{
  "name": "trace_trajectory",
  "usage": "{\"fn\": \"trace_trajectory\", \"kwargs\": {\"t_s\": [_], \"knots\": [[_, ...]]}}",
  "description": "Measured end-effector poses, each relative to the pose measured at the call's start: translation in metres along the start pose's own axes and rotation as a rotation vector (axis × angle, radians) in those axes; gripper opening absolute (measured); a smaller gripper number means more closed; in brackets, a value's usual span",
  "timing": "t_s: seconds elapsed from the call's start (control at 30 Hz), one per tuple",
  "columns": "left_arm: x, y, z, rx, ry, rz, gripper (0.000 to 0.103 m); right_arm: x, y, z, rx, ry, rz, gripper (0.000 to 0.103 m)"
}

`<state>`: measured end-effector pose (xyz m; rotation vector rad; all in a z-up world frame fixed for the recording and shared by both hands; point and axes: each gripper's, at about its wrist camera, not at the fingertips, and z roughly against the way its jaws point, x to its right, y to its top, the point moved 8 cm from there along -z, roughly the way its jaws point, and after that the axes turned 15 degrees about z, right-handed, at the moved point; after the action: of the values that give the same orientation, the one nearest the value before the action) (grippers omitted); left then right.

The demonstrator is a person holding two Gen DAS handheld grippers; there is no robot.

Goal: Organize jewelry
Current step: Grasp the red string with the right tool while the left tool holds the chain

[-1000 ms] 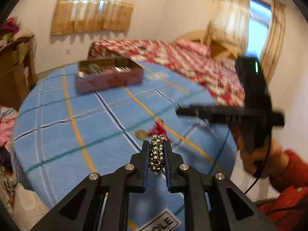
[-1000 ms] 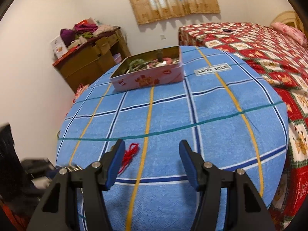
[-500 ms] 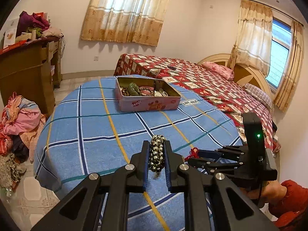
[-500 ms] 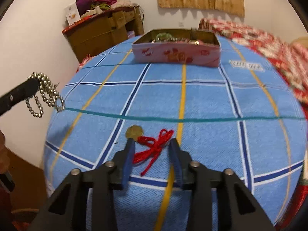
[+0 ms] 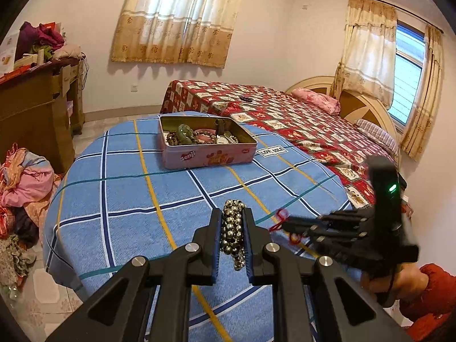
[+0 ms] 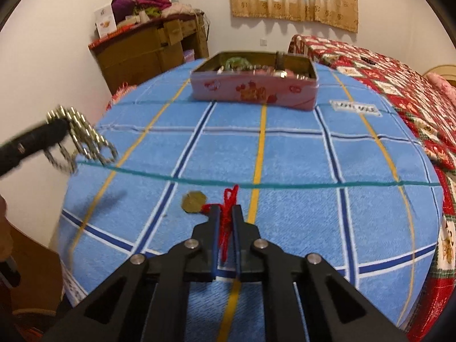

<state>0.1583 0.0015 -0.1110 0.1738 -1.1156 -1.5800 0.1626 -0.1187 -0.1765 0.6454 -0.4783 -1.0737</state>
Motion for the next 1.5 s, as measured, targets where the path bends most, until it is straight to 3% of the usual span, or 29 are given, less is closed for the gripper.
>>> {"fn": "trace_trajectory", "kwargs": {"t_s": [0.5,0.8,1.5], "knots": [[0.008,0.005,-0.004,0.004,-0.013,-0.013,0.013,0.040,0.032,0.036,0.126,0.009,-0.124,0.011],[0.015,0.011,-0.012,0.004,-0.029,-0.022,0.013,0.064,0.052,0.052,0.181,-0.019,-0.128,0.011],[0.016,0.017,-0.030,-0.022,-0.051,-0.019,0.013,0.086,0.071,0.048,0.190,-0.035,-0.121,0.011]]}}
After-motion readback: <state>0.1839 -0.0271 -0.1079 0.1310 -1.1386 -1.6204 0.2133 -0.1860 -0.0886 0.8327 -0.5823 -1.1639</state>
